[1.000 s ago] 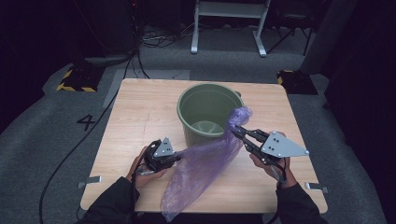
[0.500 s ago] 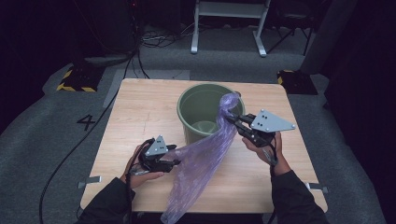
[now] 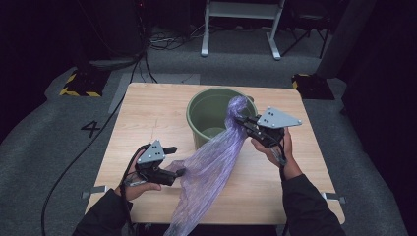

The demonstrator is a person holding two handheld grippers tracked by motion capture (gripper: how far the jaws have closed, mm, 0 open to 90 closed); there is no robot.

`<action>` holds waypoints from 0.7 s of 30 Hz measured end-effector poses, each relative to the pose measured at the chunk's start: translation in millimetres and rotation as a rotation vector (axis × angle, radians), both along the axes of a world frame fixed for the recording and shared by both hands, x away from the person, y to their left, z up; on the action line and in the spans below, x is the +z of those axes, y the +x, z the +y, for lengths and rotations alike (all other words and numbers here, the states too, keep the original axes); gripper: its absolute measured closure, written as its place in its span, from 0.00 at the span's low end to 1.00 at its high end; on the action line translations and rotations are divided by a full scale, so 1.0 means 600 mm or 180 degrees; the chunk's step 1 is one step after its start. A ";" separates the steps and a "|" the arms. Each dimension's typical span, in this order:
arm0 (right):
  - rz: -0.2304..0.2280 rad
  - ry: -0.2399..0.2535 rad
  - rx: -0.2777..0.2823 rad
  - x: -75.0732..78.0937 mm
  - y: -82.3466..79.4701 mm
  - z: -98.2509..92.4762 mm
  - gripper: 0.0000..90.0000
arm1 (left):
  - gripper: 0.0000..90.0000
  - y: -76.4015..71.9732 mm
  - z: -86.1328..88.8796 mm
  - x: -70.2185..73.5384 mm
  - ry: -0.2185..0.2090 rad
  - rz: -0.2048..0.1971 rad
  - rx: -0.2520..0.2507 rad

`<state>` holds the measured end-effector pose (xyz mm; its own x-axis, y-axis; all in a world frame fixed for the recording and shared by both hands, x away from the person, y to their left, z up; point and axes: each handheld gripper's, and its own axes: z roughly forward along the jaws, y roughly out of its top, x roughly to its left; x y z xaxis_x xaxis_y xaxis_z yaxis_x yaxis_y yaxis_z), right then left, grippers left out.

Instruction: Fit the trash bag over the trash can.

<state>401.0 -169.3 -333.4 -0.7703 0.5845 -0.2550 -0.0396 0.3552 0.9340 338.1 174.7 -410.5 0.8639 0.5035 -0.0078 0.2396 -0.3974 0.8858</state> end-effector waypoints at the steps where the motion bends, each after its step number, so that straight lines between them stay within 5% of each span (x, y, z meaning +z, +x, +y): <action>1: 0.0011 -0.0015 -0.0005 0.000 0.001 0.002 0.98 | 0.22 -0.002 -0.003 0.004 -0.0022 0.0000 -0.0018; 8: 0.0185 -0.0104 0.0023 -0.001 0.015 0.015 0.97 | 0.28 -0.001 -0.032 0.014 0.0166 -0.0073 -0.0073; 16: 0.0520 -0.0070 -0.0062 -0.005 0.042 0.019 0.94 | 0.32 0.002 -0.058 0.007 0.0102 0.0039 -0.0304; 21: 0.0562 -0.0066 -0.0084 -0.003 0.047 0.021 0.90 | 0.33 0.002 -0.078 0.005 0.0111 0.0044 -0.0422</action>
<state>429.0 -156.5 -335.1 -0.7886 0.6012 -0.1293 0.1339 0.3732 0.9181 339.4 127.9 -407.6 0.9229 0.3851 -0.0047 0.1951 -0.4569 0.8679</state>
